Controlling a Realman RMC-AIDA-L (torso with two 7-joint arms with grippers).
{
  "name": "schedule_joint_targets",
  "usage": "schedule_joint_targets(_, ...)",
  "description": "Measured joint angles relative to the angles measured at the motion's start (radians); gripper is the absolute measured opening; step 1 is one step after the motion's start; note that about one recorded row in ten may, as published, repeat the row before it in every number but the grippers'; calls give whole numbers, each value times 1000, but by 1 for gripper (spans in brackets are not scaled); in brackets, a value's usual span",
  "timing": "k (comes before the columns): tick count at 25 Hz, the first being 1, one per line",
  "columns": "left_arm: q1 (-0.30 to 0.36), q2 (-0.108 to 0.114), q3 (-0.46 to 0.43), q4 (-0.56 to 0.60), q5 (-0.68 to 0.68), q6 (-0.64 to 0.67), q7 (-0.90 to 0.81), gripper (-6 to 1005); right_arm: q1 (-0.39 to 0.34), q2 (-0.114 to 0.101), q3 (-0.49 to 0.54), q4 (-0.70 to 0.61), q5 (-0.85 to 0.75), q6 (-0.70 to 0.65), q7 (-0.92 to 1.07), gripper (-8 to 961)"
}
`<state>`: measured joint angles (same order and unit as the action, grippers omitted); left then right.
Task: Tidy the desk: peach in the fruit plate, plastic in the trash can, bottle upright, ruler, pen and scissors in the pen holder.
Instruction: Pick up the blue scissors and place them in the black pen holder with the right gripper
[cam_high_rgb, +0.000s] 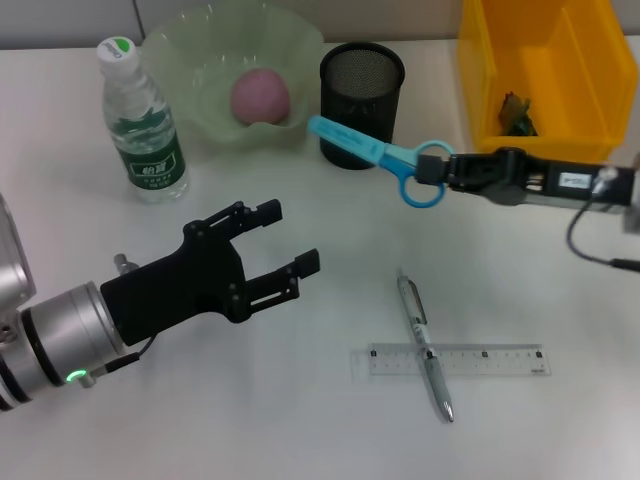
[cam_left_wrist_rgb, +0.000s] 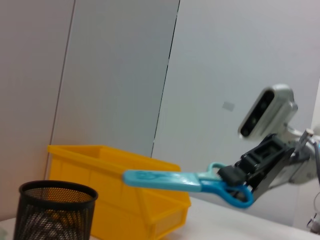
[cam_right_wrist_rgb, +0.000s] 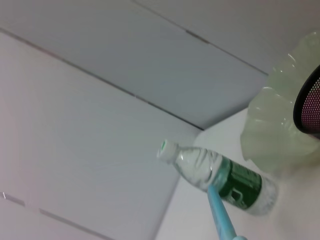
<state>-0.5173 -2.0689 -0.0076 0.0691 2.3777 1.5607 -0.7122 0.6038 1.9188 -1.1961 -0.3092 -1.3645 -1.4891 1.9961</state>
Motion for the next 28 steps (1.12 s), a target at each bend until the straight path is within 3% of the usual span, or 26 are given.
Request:
schedule_joint_targets(5,12,-1,-8,5,-6,-5,38,785,26,-49,55,-97,-143,-55,23,103)
schedule_joint_targets(9,11,1,-11,6,-10,-8,44,785,108,-70,171,-181,-423,-142,65,104)
schedule_joint_targets(19,3,-2,-11,-2,-17,-45,51,785,270,-63,194,-375,-768,-185,110,109)
schedule_joint_targets(28,3,-6,-15,-8,-22,-65,53,785,388,-68,200,-495,-941,-206,178,113)
